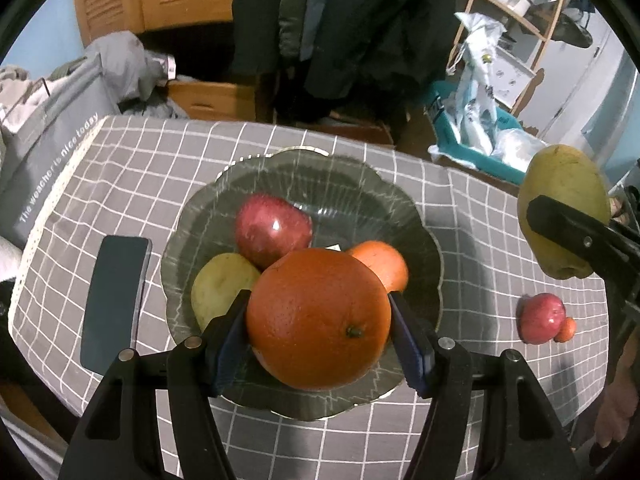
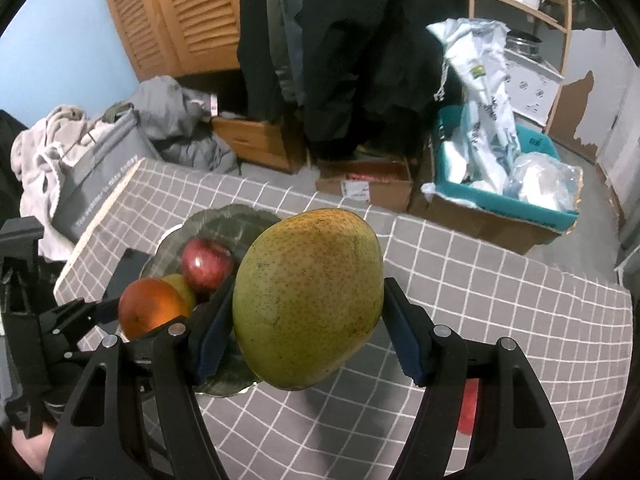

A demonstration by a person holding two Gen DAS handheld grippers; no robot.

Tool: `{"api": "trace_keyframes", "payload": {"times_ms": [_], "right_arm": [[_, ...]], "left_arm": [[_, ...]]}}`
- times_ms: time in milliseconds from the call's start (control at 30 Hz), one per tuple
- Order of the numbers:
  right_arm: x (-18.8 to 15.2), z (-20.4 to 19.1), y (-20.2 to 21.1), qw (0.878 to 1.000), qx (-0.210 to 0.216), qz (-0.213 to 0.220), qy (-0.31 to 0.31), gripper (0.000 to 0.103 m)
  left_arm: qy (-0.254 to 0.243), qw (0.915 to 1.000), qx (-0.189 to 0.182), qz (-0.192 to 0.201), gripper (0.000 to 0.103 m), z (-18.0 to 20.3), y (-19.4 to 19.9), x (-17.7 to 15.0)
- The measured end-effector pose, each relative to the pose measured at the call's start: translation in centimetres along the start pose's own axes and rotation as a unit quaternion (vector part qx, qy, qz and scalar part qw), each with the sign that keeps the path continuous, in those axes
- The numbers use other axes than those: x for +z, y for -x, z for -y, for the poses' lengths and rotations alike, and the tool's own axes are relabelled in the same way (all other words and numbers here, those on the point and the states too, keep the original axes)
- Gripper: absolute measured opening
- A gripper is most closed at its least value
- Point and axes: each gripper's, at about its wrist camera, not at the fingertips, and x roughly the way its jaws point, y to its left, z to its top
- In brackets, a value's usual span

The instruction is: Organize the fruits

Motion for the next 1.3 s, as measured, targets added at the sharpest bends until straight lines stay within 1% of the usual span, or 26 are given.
{"api": "trace_keyframes", "payload": {"times_ms": [233,300,333,367,433,600,867,1100,1300], "right_arm": [[0.2,-0.7,-1.4,1.000,0.003,-0.014,0.004,0.070],[0.4,-0.7,-1.9,1.000,0.005,-0.017,0.003,0.070],[0.5,-0.7,-2.0,1.000,0.006,-0.018,0.001,0.070],[0.6,-0.7,-2.2,1.000,0.008,-0.019,0.000,0.070],[0.8,-0.9,-2.7,1.000,0.011,-0.022,-0.001,0.070],[1.4,-1.4,-4.4,0.999,0.021,-0.034,0.000,0.070],[2.1,-2.4,-7.9,0.998,0.034,-0.061,0.009,0.070],[2.0,-3.7,-10.6,0.995,0.037,-0.084,0.026,0.070],[1.9,-4.7,-11.8,0.994,0.037,-0.096,0.041,0.071]], "left_arm": [[0.006,0.9994,0.002,-0.033,0.067,-0.7,-1.8,-0.2],[0.006,0.9996,0.000,-0.026,0.068,-0.7,-1.7,-0.2],[0.004,0.9998,-0.001,-0.020,0.072,-0.8,-1.4,0.0],[0.004,0.9999,0.000,-0.015,0.080,-0.8,-1.3,0.1],[0.004,1.0000,0.004,-0.006,0.083,-0.9,-1.0,0.3],[0.018,0.9998,0.009,0.001,0.083,-1.8,-0.7,0.9],[0.051,0.9980,0.033,0.018,0.083,-4.1,-0.2,1.7],[0.075,0.9957,0.045,0.029,0.083,-6.1,0.0,2.1],[0.094,0.9939,0.052,0.028,0.083,-7.5,-0.2,2.3]]}}
